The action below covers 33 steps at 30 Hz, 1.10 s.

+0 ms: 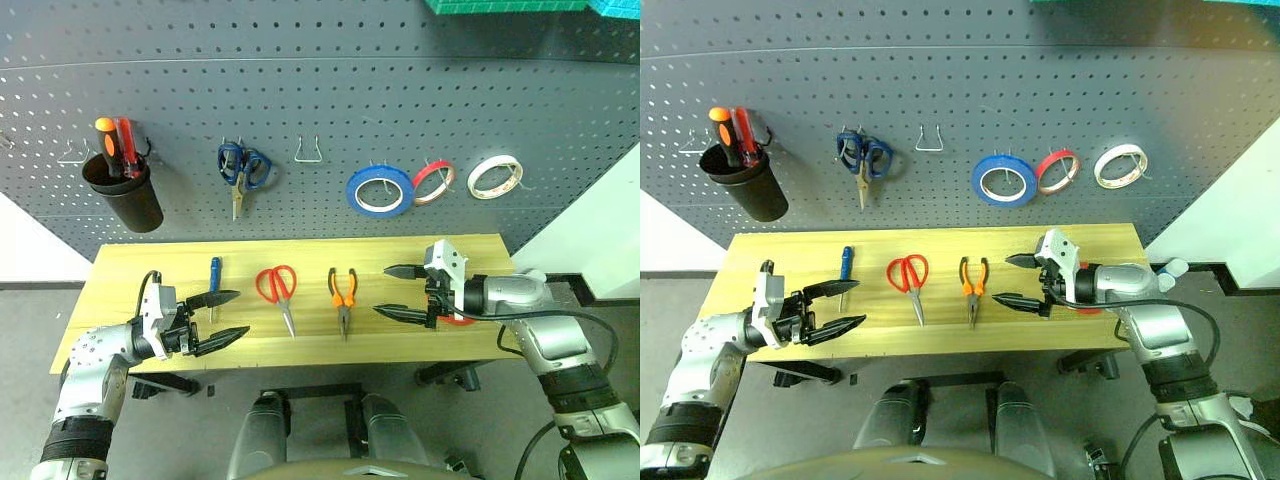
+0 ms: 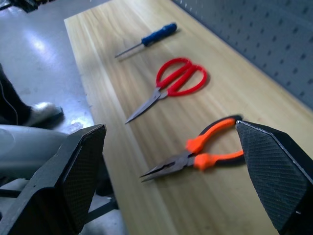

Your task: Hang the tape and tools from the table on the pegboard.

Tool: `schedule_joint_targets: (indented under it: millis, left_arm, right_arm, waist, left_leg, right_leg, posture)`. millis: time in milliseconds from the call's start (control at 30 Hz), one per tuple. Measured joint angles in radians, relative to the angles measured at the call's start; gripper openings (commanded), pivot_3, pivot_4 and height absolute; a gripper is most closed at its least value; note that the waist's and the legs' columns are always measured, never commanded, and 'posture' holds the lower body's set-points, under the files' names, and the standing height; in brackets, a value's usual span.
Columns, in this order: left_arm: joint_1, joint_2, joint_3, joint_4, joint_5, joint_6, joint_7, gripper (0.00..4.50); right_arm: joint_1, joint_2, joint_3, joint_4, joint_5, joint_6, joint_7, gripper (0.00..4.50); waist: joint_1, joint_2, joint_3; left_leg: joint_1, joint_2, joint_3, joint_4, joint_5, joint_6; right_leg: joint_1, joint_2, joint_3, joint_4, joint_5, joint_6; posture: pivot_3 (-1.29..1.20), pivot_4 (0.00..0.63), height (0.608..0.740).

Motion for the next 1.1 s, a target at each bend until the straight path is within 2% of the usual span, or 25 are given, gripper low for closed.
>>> schedule_joint_targets:
  millis: [433, 667, 1100]
  left_arm:
    - [-0.002, 0.044, 0.012, -0.079, -0.013, 0.045, -0.001, 3.66]
    - [0.015, 0.048, 0.011, -0.104, -0.009, 0.056, -0.010, 3.66]
    - [-0.082, 0.040, -0.015, -0.023, 0.049, 0.017, -0.018, 3.66]
  right_arm:
    - [0.021, 0.033, 0.000, -0.028, 0.003, 0.018, -0.072, 4.50]
    - [0.016, 0.020, -0.025, 0.042, -0.002, -0.007, -0.065, 4.50]
    - [-0.031, -0.068, -0.030, 0.145, -0.072, -0.019, -0.070, 4.50]
  waist:
    - [-0.003, -0.002, 0.003]
    - [-0.003, -0.002, 0.003]
    - [-0.003, -0.002, 0.002]
  left_leg:
    - [-0.005, 0.000, 0.005, 0.000, 0.000, 0.000]
    - [-0.005, 0.000, 0.006, 0.001, 0.000, 0.000]
    - [-0.005, 0.000, 0.007, 0.001, 0.000, 0.001]
  right_leg:
    - [-0.007, 0.000, 0.004, 0.001, 0.000, 0.000]
    - [-0.008, 0.000, 0.005, 0.001, 0.000, 0.000]
    - [-0.008, 0.000, 0.005, 0.002, 0.001, -0.001]
  posture:
    - [0.09, 0.193, 0.740]
    - [0.09, 0.192, 0.740]
    - [0.08, 0.198, 0.740]
